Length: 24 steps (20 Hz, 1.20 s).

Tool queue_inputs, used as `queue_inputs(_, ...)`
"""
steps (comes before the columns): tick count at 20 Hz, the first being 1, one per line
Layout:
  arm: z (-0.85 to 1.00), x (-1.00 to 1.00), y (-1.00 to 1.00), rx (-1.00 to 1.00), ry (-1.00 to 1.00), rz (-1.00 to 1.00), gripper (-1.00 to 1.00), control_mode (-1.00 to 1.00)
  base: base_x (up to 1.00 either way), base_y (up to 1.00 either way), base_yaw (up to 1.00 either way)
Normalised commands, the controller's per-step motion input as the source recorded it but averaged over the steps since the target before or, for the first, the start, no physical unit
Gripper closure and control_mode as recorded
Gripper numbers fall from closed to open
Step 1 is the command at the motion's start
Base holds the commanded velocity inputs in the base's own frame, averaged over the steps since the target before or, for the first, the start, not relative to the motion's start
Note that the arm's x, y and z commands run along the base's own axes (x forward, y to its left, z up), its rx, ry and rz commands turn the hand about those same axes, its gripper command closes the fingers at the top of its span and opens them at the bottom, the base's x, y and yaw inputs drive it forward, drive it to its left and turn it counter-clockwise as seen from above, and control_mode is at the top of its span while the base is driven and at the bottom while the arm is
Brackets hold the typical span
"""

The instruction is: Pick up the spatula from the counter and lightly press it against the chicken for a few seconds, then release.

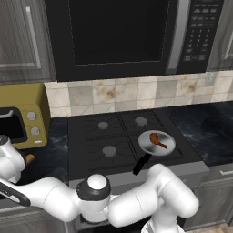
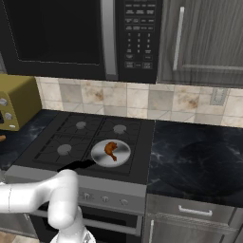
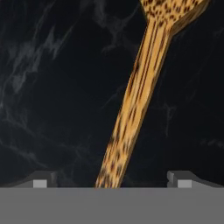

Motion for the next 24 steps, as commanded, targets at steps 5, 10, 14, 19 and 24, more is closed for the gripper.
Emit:
queue_inputs(5,-0.16,0.13,0.16,-0.03,0.06,-0.05,-1.0,-1.0,0.0,0.0,0.0)
queue_inputs(10,-0.18,0.11,0.21,-0.03,0.06,-0.05,1.0,-1.0,0.0,0.0,0.0)
queue_inputs(14,-0.2,0.04,0.1,-0.05,0.05,-0.03,1.0,-1.0,0.0,0.0,0.0)
queue_inputs(19,-0.21,-0.02,-0.17,-0.05,0.0,0.0,1.0,-1.0,0.0,0.0,0.0)
queue_inputs(24,-0.15,-0.15,-0.28,-0.05,0.0,0.0,1.0,-1.0,0.0,0.0,0.0)
